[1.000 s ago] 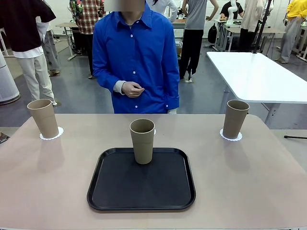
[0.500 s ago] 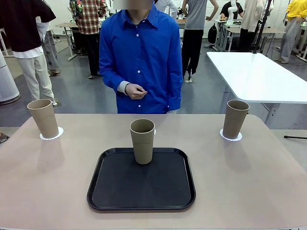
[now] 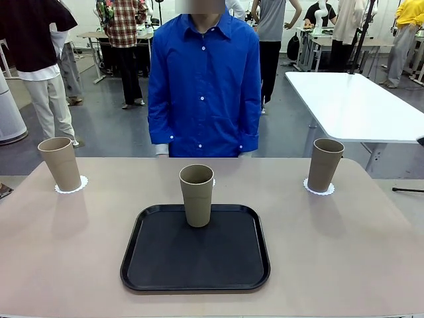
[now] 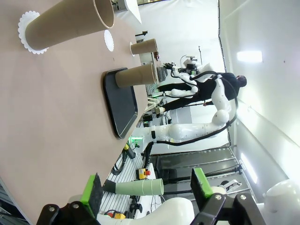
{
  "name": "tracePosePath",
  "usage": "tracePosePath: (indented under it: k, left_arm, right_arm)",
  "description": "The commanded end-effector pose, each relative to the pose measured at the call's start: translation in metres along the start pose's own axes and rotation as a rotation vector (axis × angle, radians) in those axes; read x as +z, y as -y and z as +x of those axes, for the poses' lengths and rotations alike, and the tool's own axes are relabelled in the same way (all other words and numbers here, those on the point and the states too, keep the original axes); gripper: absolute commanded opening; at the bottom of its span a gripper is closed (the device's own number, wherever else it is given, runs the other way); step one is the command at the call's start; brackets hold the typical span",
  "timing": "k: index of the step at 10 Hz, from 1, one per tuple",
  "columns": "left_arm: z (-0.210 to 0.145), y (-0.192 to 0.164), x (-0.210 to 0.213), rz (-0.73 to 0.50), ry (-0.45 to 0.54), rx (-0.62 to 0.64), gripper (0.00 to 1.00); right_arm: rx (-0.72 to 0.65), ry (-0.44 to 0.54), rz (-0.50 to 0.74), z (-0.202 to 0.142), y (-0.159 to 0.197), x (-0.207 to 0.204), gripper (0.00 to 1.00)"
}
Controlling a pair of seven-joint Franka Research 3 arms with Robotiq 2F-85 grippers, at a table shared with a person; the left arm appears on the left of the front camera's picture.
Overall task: Place coasters on the table and set cups on them.
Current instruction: Take one Reusable plastic cup from the Flat Tray and place it on a coaster set by the human.
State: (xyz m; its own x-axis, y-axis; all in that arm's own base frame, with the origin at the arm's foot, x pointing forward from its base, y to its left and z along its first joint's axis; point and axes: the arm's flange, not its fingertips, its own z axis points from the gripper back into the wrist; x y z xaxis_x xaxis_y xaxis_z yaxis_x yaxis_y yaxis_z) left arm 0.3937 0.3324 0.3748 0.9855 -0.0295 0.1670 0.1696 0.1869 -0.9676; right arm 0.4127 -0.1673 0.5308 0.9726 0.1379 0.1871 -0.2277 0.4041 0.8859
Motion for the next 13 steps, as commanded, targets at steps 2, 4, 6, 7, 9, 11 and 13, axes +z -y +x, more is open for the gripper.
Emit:
tracePosePath:
  k: [2,4,6,7,9,11,13]
  left_arm:
    - [-0.002,0.003,0.0,0.001,0.004,-0.002,1.0]
    - [-0.002,0.003,0.0,0.001,0.004,-0.002,1.0]
    - [-0.002,0.003,0.0,0.001,0.004,-0.002,1.0]
    - [-0.002,0.003,0.0,0.001,0.004,-0.002,1.0]
    - [-0.002,0.003,0.0,0.001,0.004,-0.002,1.0]
    - [-0.002,0.003,0.0,0.001,0.004,-0.002,1.0]
    - [-0.002,0.003,0.0,0.001,0.004,-0.002,1.0]
  right_arm:
    - [0.091,-0.069,-0.283,0.041,-0.084,-0.069,1.0]
    - [0.207,-0.09,-0.506,0.051,-0.125,-0.141,1.0]
    - [0.429,-0.118,-0.659,0.054,-0.148,-0.199,1.0]
    - [0.559,-0.203,-0.675,0.048,-0.15,-0.227,1.0]
    - [0.7,-0.401,-0.666,0.043,-0.132,-0.259,1.0]
    - [0.747,-0.523,-0.606,0.039,-0.108,-0.277,1.0]
    - [0.777,-0.596,-0.566,0.025,-0.09,-0.294,1.0]
